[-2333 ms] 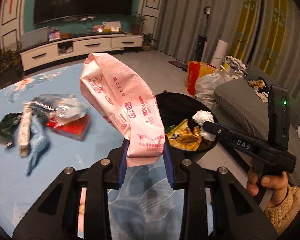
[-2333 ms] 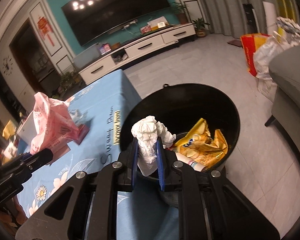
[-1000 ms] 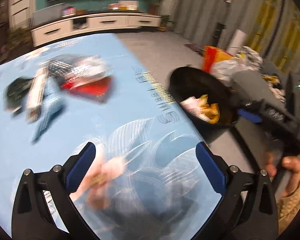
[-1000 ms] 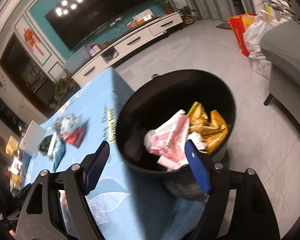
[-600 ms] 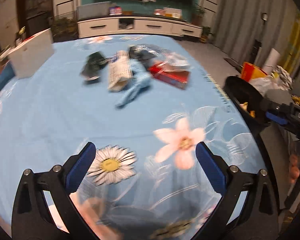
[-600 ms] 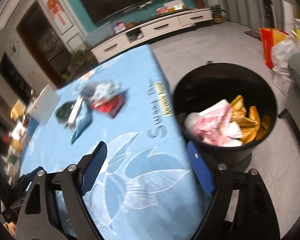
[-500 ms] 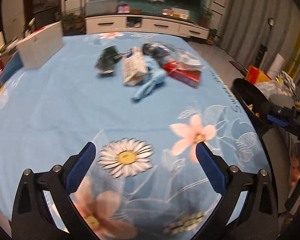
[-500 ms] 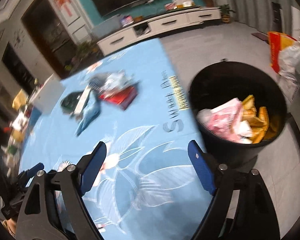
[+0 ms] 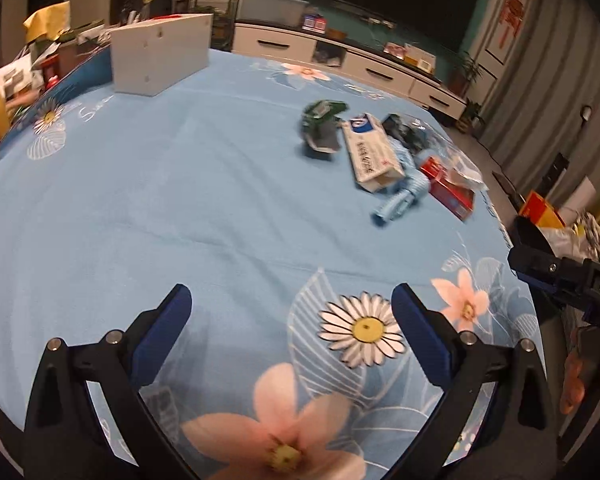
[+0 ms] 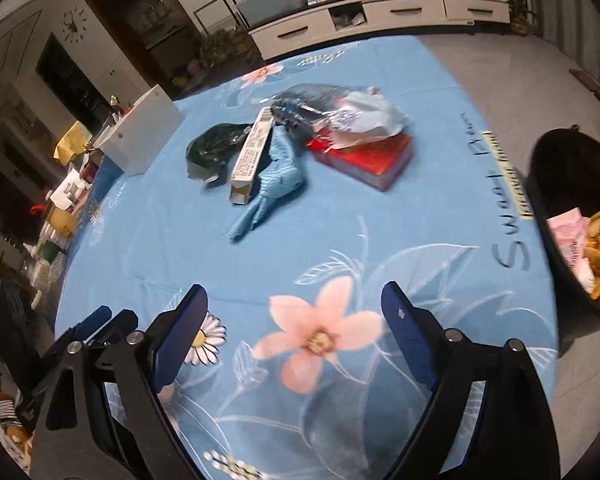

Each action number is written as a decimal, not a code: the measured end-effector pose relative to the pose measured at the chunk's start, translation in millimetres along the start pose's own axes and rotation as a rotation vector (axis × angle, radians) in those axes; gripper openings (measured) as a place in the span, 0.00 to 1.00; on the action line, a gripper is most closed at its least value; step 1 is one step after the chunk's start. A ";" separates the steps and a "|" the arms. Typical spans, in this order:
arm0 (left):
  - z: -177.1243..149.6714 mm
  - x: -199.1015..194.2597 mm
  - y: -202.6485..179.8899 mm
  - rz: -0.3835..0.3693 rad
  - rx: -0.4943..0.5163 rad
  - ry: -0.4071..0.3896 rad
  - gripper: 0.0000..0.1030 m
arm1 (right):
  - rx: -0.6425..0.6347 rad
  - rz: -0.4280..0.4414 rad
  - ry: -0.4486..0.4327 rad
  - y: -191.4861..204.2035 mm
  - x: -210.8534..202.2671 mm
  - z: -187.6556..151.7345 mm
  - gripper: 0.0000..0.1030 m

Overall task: Collect trash
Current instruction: 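Move both grippers back over the trash on the table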

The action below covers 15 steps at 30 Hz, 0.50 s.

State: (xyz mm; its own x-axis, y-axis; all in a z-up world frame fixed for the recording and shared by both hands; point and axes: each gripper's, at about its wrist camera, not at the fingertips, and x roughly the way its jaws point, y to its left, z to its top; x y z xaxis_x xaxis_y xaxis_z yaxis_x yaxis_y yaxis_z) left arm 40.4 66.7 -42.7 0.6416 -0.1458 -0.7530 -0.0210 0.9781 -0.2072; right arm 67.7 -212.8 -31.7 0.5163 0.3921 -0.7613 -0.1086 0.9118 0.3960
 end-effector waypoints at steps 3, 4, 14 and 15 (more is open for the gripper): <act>4.0 4.3 8.6 0.007 -0.029 0.003 0.97 | 0.019 0.016 0.017 3.5 12.2 6.3 0.87; 5.7 6.2 11.4 0.009 -0.037 0.004 0.97 | 0.024 0.020 0.022 4.7 15.8 8.4 0.87; 46.5 27.0 14.1 -0.018 -0.052 -0.036 0.97 | 0.066 0.011 -0.014 4.9 43.1 42.4 0.97; 51.7 29.0 12.6 -0.009 -0.042 -0.043 0.97 | 0.068 0.017 -0.013 4.4 45.9 46.5 0.97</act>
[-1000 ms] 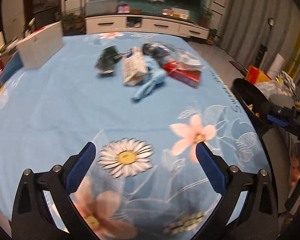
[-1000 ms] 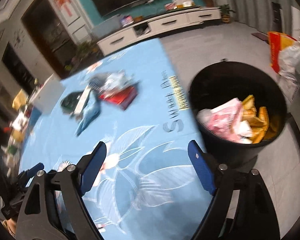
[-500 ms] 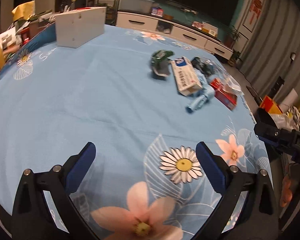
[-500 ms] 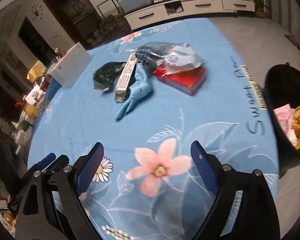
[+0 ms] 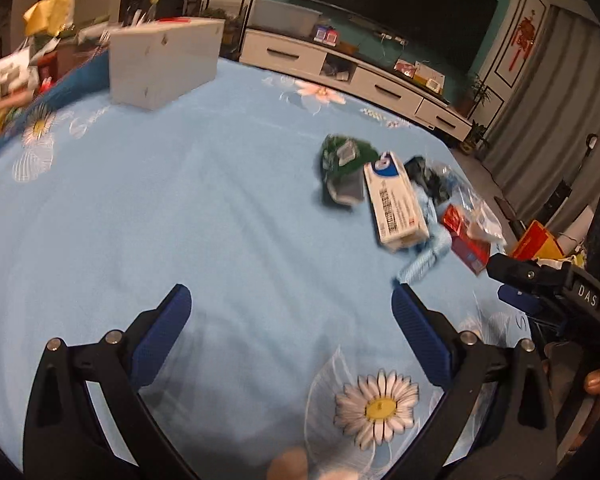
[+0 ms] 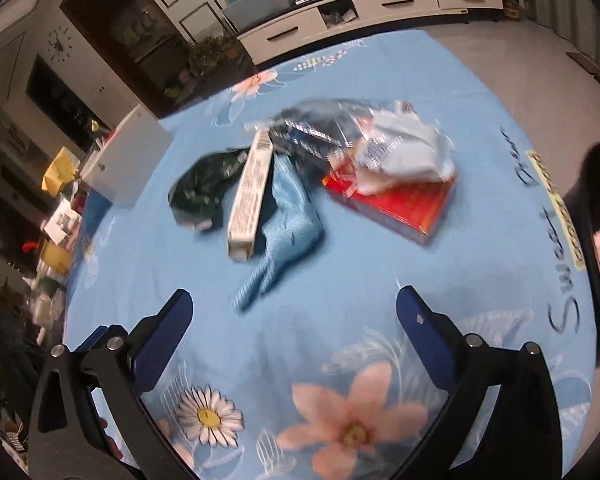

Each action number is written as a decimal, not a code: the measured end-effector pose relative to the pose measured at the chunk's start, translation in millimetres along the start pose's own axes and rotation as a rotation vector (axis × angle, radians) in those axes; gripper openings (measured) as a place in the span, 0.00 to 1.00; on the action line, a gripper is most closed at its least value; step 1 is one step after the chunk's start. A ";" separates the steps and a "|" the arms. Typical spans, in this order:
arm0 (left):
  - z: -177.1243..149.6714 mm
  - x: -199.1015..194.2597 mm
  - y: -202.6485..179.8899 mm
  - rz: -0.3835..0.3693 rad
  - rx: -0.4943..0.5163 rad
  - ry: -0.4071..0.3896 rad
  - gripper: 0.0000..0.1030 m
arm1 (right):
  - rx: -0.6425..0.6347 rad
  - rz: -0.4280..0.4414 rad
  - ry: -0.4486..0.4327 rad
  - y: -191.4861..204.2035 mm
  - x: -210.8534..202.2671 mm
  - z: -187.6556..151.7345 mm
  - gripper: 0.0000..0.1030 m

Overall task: Collect trash
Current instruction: 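Move both grippers back over the trash on the table, then grasp the green wrapper with the left gripper while the right grasps the blue cloth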

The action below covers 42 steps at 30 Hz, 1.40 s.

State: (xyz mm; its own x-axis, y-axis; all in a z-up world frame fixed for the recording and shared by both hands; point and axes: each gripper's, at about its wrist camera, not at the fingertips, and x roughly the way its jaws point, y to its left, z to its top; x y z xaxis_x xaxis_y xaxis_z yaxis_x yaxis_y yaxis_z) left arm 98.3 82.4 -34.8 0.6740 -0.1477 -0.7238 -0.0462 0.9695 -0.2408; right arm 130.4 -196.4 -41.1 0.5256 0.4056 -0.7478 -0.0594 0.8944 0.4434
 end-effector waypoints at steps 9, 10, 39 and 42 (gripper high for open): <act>50.9 33.4 -20.6 -0.007 0.085 -0.018 0.97 | 0.113 0.058 0.033 -15.4 31.7 27.8 0.97; 57.2 38.6 -22.7 -0.006 0.086 -0.019 0.97 | 0.118 0.069 0.035 -14.9 33.4 29.1 0.97; 92.0 124.9 -43.0 -0.077 0.126 0.054 0.36 | 0.001 0.016 0.038 -3.4 62.8 30.6 0.37; 91.4 122.2 -42.4 -0.080 0.130 0.049 0.28 | -0.032 -0.001 0.032 0.5 63.3 29.3 0.34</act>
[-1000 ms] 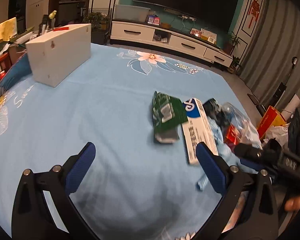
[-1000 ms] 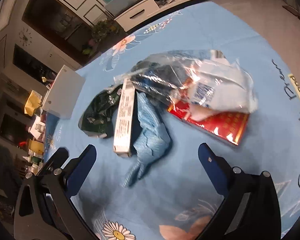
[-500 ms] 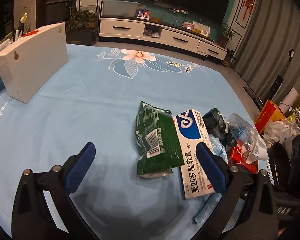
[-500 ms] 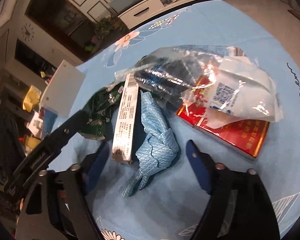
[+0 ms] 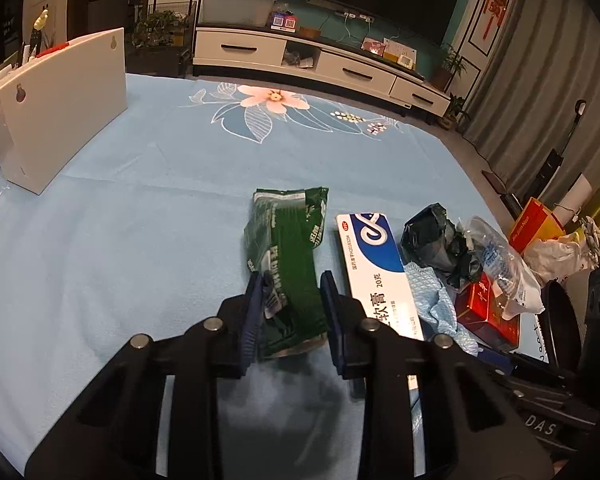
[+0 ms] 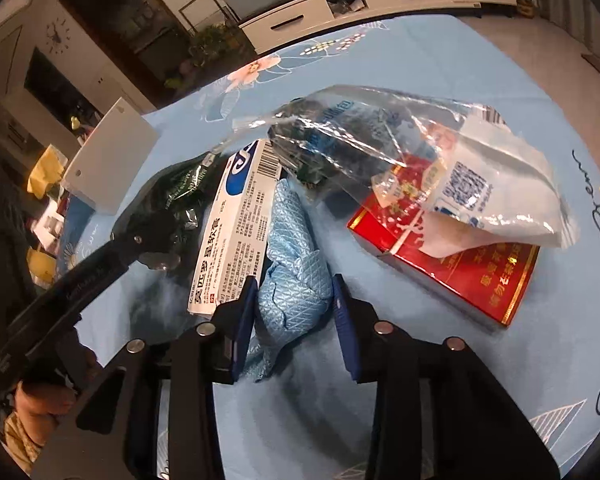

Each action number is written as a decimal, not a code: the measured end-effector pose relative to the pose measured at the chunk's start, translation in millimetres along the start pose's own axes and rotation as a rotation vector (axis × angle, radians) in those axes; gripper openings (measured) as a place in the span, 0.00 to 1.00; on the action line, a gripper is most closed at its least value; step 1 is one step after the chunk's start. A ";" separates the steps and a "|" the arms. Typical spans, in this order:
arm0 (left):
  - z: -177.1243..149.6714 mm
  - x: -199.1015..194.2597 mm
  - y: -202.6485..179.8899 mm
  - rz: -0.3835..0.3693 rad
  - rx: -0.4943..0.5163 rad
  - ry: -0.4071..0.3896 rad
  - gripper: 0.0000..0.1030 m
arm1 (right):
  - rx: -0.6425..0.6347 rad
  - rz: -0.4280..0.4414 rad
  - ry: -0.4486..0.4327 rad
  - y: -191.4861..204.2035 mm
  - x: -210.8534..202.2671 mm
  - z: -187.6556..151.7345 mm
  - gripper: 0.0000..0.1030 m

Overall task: Collect trash
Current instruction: 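Grasp the green wrapper with the left gripper while the right grasps the blue cloth, then lift the green wrapper and blue cloth and carry them over the black bin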

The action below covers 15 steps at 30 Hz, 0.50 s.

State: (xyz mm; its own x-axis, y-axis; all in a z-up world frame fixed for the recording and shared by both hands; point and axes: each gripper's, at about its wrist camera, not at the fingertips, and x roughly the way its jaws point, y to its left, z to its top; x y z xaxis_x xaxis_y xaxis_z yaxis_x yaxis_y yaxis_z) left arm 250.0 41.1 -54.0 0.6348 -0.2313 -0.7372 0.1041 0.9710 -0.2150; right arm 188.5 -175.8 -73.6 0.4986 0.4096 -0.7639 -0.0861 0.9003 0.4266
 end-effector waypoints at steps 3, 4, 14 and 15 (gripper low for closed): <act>-2.7 -6.2 1.9 -0.010 -0.009 -0.011 0.21 | -0.024 0.003 -0.015 2.2 -3.8 -4.2 0.31; -3.5 -10.6 2.3 -0.012 -0.012 -0.019 0.21 | -0.029 0.008 -0.019 3.0 -7.2 -5.9 0.31; -32.1 -78.2 -1.5 -0.007 0.002 -0.087 0.22 | -0.140 0.056 -0.055 23.1 -55.8 -32.6 0.31; -37.6 -85.3 -2.1 -0.003 0.004 -0.092 0.22 | -0.149 0.060 -0.056 24.1 -60.7 -37.0 0.31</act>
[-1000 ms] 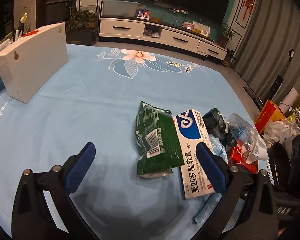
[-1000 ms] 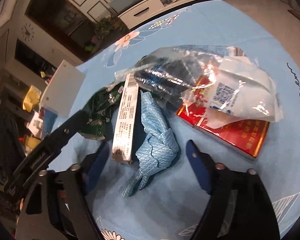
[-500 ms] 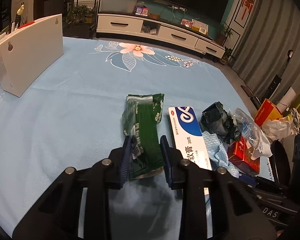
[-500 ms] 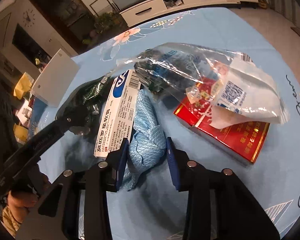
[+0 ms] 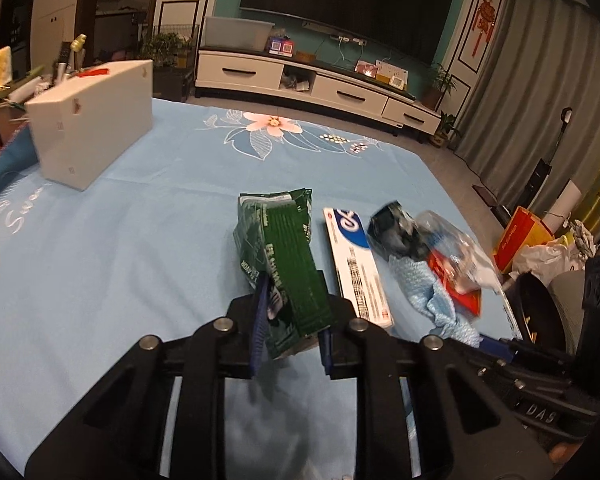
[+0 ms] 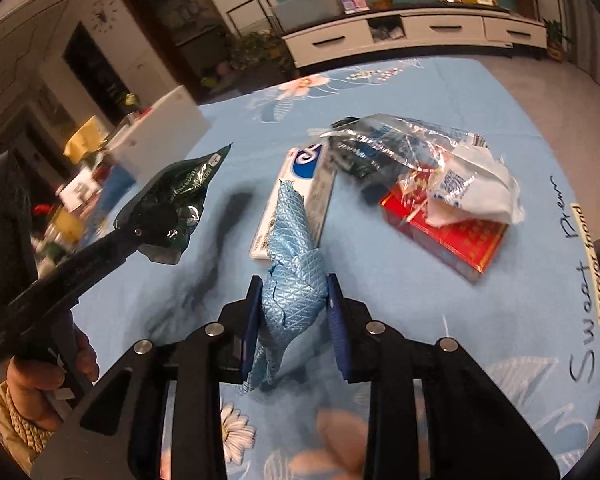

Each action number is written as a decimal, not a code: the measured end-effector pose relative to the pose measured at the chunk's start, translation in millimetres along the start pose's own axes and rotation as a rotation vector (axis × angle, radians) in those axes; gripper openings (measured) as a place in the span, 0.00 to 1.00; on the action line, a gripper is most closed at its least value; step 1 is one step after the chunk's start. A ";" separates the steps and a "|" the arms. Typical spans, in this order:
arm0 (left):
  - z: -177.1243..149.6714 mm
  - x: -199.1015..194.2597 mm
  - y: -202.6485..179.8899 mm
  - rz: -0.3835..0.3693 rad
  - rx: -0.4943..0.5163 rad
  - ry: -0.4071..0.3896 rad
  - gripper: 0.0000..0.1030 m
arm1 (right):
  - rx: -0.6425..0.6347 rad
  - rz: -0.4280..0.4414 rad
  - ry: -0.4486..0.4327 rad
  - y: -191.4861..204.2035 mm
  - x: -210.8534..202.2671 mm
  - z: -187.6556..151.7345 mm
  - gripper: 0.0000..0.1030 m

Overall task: Collect trash
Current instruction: 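Lift the green wrapper and blue cloth and carry them over the black bin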

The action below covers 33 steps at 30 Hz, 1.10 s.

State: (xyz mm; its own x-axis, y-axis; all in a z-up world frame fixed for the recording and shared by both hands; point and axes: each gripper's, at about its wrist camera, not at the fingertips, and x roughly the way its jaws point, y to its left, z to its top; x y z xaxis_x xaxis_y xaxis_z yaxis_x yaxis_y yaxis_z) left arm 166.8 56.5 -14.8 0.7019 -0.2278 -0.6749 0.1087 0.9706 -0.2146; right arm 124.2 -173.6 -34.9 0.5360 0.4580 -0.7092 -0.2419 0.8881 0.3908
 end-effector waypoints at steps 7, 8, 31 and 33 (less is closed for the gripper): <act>-44.4 -49.1 -15.1 0.012 0.030 0.006 0.22 | -0.043 0.003 0.005 11.0 -33.4 -27.7 0.31; -48.8 -54.7 -16.5 0.011 0.032 0.004 0.22 | -0.044 0.003 0.001 11.5 -39.5 -31.2 0.31; -71.4 -141.3 -69.3 -0.116 0.099 -0.080 0.22 | 0.053 -0.039 -0.173 -25.6 -140.7 -59.0 0.31; -69.8 -140.3 -76.4 -0.122 0.111 -0.076 0.22 | 0.077 -0.052 -0.193 -36.8 -149.6 -60.2 0.31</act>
State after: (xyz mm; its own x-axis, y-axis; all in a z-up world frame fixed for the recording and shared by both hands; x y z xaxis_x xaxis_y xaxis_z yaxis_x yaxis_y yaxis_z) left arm 11.0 8.9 47.0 0.7298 -0.3416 -0.5922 0.2703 0.9398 -0.2091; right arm 4.2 -272.5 21.5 0.6928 0.3891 -0.6071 -0.1509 0.9015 0.4056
